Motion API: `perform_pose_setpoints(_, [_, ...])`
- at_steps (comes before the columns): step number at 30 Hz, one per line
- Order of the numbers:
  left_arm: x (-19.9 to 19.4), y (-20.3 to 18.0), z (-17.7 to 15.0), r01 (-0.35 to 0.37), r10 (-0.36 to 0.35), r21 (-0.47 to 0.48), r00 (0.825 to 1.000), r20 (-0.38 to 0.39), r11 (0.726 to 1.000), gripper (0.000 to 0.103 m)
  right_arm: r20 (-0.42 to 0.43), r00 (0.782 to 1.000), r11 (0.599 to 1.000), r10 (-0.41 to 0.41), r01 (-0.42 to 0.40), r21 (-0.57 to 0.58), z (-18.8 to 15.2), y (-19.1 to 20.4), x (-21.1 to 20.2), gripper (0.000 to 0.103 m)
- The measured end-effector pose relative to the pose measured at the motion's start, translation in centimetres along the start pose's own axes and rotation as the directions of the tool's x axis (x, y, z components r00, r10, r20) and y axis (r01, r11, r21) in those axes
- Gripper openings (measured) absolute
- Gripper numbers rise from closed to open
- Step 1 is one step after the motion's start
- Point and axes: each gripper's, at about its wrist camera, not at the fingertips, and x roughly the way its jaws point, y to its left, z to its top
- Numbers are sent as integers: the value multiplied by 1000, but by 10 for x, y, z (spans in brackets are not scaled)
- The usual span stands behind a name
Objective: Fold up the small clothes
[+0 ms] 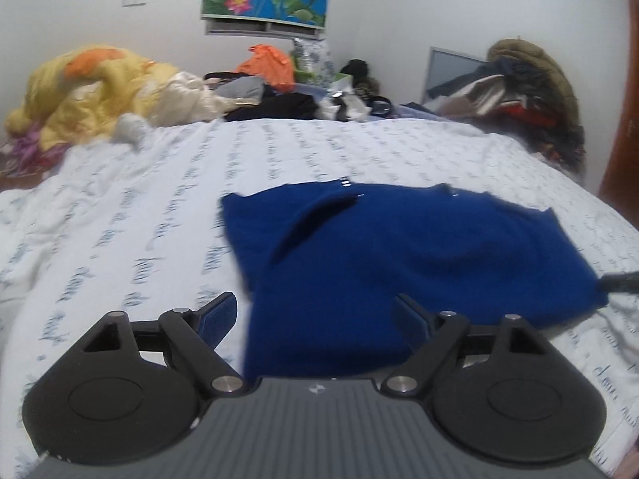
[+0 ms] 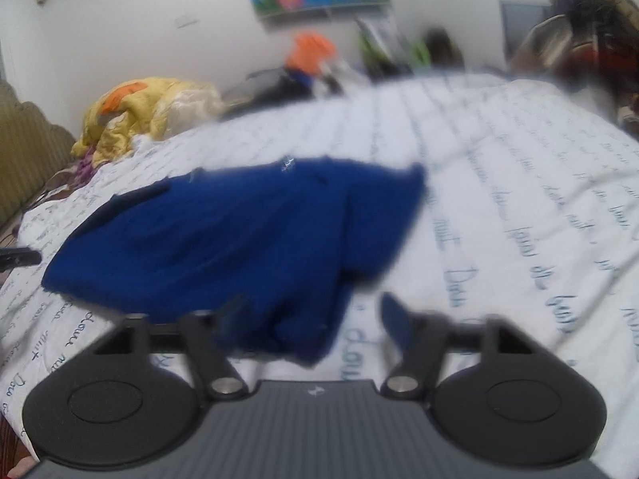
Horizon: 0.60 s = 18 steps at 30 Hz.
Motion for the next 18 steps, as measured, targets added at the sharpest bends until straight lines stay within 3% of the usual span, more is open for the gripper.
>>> perform_pose_setpoints(2, [6, -7, 1, 1, -1, 1, 1000, -6, 1000, 84, -39, 999, 1000, -3, 2, -16, -4, 4, 6, 7])
perform_pose_setpoints(6, [10, -12, 1, 2, -1, 18, 1000, -11, 1000, 84, 23, 991, 987, -132, 134, -90, -5, 7, -13, 3])
perform_pose_setpoints(10, [15, -15, 7, 5, -4, 50, 1000, -14, 999, 83, -36, 993, 987, -112, 107, -118, 0, 7, -13, 6])
perform_pose_setpoints(13, [23, -25, 15, 27, -27, 78, 1000, -11, 997, 84, 33, 974, 963, -225, 227, -144, 6, 21, -9, 20])
perform_pose_setpoints(14, [29, -28, 18, 36, -35, 89, 999, -13, 995, 84, 64, 971, 963, -231, 238, -128, 9, 24, -8, 34])
perform_pose_setpoints(15, [34, -32, 20, 46, -44, 101, 999, -18, 994, 84, 87, 971, 967, -222, 230, -106, 12, 27, -7, 55])
perform_pose_setpoints(16, [41, -36, 24, 62, -59, 118, 998, -27, 991, 84, 100, 974, 973, -201, 211, -92, 16, 30, -4, 64])
perform_pose_setpoints(18, [58, -45, 31, 98, -91, 165, 995, -47, 982, 84, 118, 982, 983, -149, 160, -86, 22, 40, 6, 68])
